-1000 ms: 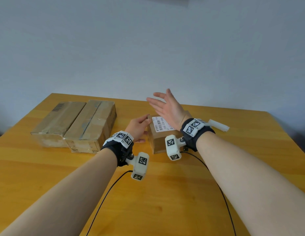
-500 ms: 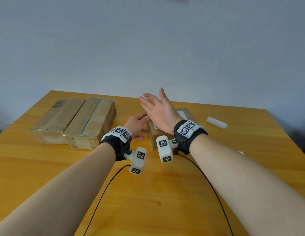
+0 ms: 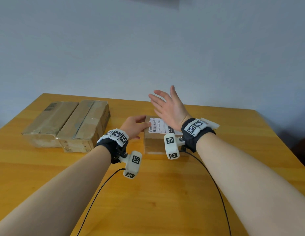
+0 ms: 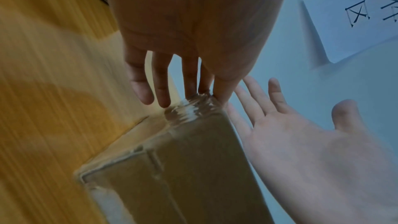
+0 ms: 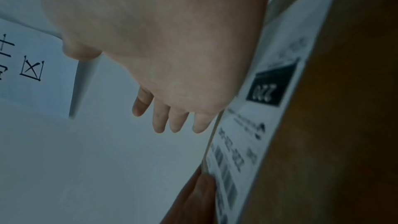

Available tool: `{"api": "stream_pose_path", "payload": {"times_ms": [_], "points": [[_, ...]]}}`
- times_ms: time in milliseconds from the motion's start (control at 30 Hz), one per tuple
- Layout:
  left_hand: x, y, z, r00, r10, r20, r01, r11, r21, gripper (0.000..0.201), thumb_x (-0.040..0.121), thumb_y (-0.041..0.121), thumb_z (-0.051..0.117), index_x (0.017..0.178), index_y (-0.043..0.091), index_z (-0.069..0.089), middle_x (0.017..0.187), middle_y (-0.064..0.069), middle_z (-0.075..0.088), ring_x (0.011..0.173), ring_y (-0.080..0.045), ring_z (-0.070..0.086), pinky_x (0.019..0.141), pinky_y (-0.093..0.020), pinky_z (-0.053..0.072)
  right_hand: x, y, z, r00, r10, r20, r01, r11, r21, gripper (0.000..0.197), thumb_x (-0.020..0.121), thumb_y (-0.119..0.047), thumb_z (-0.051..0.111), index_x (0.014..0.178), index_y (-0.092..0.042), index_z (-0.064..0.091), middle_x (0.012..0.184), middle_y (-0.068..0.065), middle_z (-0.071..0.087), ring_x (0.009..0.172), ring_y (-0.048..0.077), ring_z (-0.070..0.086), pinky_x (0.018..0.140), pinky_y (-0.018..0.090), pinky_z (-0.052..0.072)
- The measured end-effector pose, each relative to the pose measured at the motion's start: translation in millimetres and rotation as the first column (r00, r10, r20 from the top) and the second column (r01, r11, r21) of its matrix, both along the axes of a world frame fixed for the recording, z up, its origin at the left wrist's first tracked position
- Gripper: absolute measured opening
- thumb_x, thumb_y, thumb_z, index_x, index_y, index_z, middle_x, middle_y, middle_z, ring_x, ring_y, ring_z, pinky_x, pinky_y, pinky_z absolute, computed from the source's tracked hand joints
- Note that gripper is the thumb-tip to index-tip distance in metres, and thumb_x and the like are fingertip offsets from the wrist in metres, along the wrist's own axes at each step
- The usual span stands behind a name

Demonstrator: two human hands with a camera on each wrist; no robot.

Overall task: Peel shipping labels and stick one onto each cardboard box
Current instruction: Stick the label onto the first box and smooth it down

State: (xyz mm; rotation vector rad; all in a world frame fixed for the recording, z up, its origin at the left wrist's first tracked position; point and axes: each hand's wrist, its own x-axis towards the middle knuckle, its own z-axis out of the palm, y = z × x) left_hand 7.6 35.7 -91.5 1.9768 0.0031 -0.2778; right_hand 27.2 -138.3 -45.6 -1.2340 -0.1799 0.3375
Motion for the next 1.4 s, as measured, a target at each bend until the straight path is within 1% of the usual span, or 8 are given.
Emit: {"api": "stream_pose_path", "payload": {"times_ms": [400, 633, 767, 867, 1033, 1133, 1200, 1400], "points": [[0.8, 4.3, -1.0, 0.998, -0.054, -0.025, 0.054, 0.998, 0.017, 0.054, 0.101, 0.034, 0.062, 0.153, 0.03, 0.046, 0.114, 0.013, 0.072, 0.097, -0.003, 0.069, 0.072, -0.031, 0.058, 7.3, -12.7, -17.0, 0.988, -0.153, 0.038, 0.156, 0.98, -0.122, 0.069, 0.104, -0.067, 0.012, 0.148, -0.022, 0.04, 0.164, 0.007, 0.038, 0.159, 0.023, 0.016, 0.129, 0.048, 0.002], [3.4, 3.0, 3.4, 0.998, -0.063, -0.024, 0.065, 0.996, 0.057, 0.053, 0.104, 0.033, 0.057, 0.155, 0.03, 0.042, 0.126, 0.008, 0.07, 0.108, -0.015, 0.068, 0.085, -0.041, 0.062, 8.1, -28.6, -7.7, 0.987, -0.158, 0.022, 0.159, 0.96, -0.231, 0.071, 0.101, -0.072, 0.013, 0.146, -0.026, 0.043, 0.162, 0.006, 0.042, 0.158, 0.022, 0.02, 0.129, 0.051, 0.001], [4.1, 1.0, 12.8, 0.996, 0.086, 0.015, -0.087, 0.985, 0.146, 0.058, 0.103, 0.038, 0.058, 0.156, 0.02, 0.042, 0.147, 0.0, 0.056, 0.107, -0.024, 0.065, 0.074, -0.042, 0.062, -1.9, -28.3, -5.2, 0.988, -0.154, 0.015, 0.153, 0.955, -0.254, 0.07, 0.101, -0.073, 0.013, 0.143, -0.027, 0.044, 0.161, 0.006, 0.044, 0.157, 0.022, 0.023, 0.129, 0.052, 0.003], [-1.1, 1.2, 16.7, 0.993, 0.055, -0.1, -0.03, 0.971, 0.236, 0.07, 0.096, 0.053, 0.063, 0.155, 0.022, 0.04, 0.143, -0.004, 0.056, 0.111, -0.024, 0.061, 0.067, -0.034, 0.059, -11.3, -20.6, -2.1, 0.988, -0.142, 0.054, 0.15, 0.971, -0.184, 0.073, 0.102, -0.072, 0.012, 0.147, -0.024, 0.044, 0.16, 0.003, 0.046, 0.156, 0.021, 0.025, 0.129, 0.047, 0.008], [-9.7, 1.4, 4.0, 0.982, 0.026, -0.187, 0.009, 0.982, 0.186, 0.06, 0.091, 0.057, 0.067, 0.143, 0.03, 0.056, 0.115, -0.004, 0.072, 0.102, -0.027, 0.072, 0.078, -0.04, 0.062, -23.3, 11.4, -6.7, 0.995, -0.08, 0.055, 0.082, 0.996, -0.035, 0.078, 0.1, -0.073, 0.015, 0.15, -0.019, 0.041, 0.161, 0.006, 0.044, 0.156, 0.023, 0.026, 0.127, 0.045, 0.013], [-13.5, 1.4, 2.1, 0.982, 0.021, -0.185, 0.006, 0.99, 0.143, 0.048, 0.092, 0.06, 0.065, 0.134, 0.036, 0.063, 0.111, -0.004, 0.075, 0.092, -0.023, 0.071, 0.074, -0.038, 0.061, -24.7, 20.3, -13.3, 0.995, -0.098, 0.021, 0.1, 0.992, -0.074, 0.074, 0.102, -0.069, 0.014, 0.149, -0.019, 0.042, 0.162, 0.008, 0.043, 0.156, 0.024, 0.025, 0.128, 0.046, 0.012], [-14.2, 2.3, 3.0, 0.982, 0.019, -0.187, 0.008, 0.99, 0.142, 0.045, 0.092, 0.059, 0.064, 0.132, 0.039, 0.064, 0.11, -0.002, 0.075, 0.095, -0.023, 0.071, 0.069, -0.035, 0.06, -22.0, 17.4, -14.1, 0.993, -0.11, 0.031, 0.113, 0.983, -0.145, 0.069, 0.103, -0.069, 0.013, 0.144, -0.024, 0.044, 0.162, 0.007, 0.042, 0.157, 0.025, 0.023, 0.128, 0.05, 0.006], [-14.9, 3.8, 5.1, 0.979, 0.012, -0.203, 0.012, 0.993, 0.118, 0.04, 0.094, 0.057, 0.065, 0.131, 0.042, 0.065, 0.106, 0.004, 0.074, 0.091, -0.017, 0.068, 0.072, -0.033, 0.059, -17.2, -10.1, -20.9, 0.986, -0.157, 0.059, 0.168, 0.951, -0.259, 0.071, 0.099, -0.075, 0.014, 0.145, -0.029, 0.043, 0.162, 0.0, 0.043, 0.156, 0.019, 0.023, 0.124, 0.055, 0.002]]}}
